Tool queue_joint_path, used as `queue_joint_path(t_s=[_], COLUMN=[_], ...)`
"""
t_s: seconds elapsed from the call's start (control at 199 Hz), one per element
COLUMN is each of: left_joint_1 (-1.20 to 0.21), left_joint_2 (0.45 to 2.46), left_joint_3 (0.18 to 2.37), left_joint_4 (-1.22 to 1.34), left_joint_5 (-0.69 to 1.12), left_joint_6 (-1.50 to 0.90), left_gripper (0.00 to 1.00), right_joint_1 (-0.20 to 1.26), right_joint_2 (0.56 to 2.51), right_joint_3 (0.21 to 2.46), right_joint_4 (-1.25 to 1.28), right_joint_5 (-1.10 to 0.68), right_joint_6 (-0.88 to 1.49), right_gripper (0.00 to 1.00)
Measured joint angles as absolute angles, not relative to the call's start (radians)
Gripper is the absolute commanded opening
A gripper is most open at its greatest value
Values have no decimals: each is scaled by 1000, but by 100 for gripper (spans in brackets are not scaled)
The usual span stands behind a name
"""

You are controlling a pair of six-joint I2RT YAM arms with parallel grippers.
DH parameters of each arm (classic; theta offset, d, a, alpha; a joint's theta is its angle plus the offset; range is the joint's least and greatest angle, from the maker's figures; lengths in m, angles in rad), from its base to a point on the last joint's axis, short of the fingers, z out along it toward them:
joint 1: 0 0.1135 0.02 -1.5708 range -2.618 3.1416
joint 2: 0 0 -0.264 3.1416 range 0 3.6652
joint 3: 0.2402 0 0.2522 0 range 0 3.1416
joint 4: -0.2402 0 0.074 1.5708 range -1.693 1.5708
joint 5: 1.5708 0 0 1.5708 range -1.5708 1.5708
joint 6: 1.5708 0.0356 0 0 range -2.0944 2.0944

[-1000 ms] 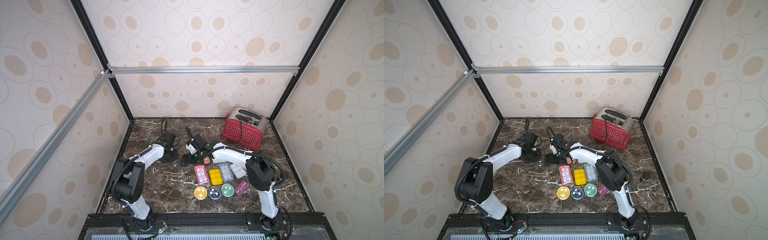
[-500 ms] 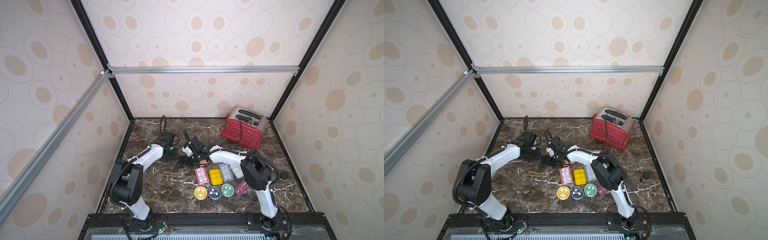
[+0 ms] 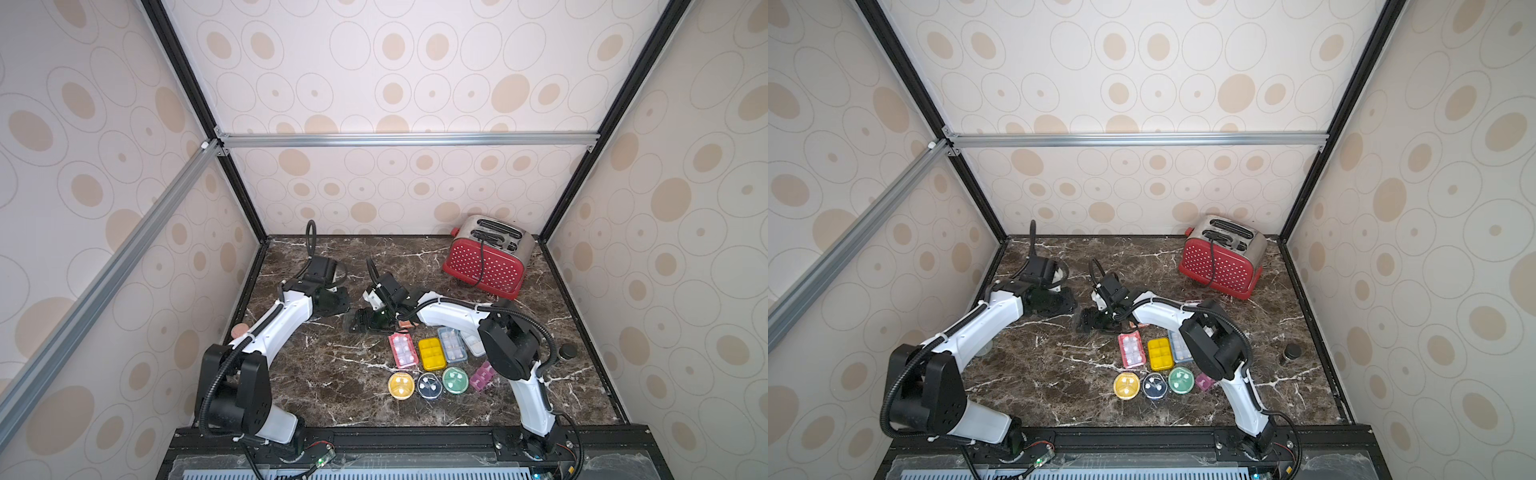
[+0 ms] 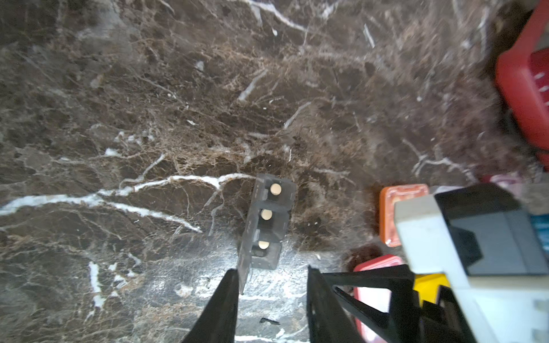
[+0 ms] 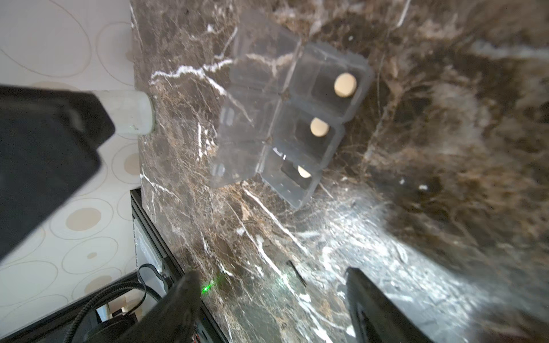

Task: Close pillboxes
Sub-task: Close the lid on the pillbox.

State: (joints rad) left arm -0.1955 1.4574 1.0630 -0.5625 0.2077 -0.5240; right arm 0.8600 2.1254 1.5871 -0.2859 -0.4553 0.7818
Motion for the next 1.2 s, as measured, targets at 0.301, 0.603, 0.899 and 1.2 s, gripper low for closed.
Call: queue_joint_path(t_s=[0.301, 0.603, 0.899, 1.2], left_joint_1=[-120, -119, -118, -118], left_joint_2=[1434, 1509, 1560, 1561], left_joint_3=[869, 838, 799, 773], left_joint_4=[-469, -377, -296, -261], left_joint_5=[294, 318, 372, 405], left_joint_6=[-558, -573, -599, -619], left_gripper=[22, 21, 19, 19], right_joint_1=[870, 872, 872, 872], right_joint_2=[2202, 2249, 2258, 2258], right_joint_3=[1599, 1645, 1645, 1645], right_joint_4=[-157, -149, -152, -150], right_joint_5=[-443, -430, -417, -411], right_joint_6=[876, 894, 899, 897], right_gripper=[85, 83, 71, 54])
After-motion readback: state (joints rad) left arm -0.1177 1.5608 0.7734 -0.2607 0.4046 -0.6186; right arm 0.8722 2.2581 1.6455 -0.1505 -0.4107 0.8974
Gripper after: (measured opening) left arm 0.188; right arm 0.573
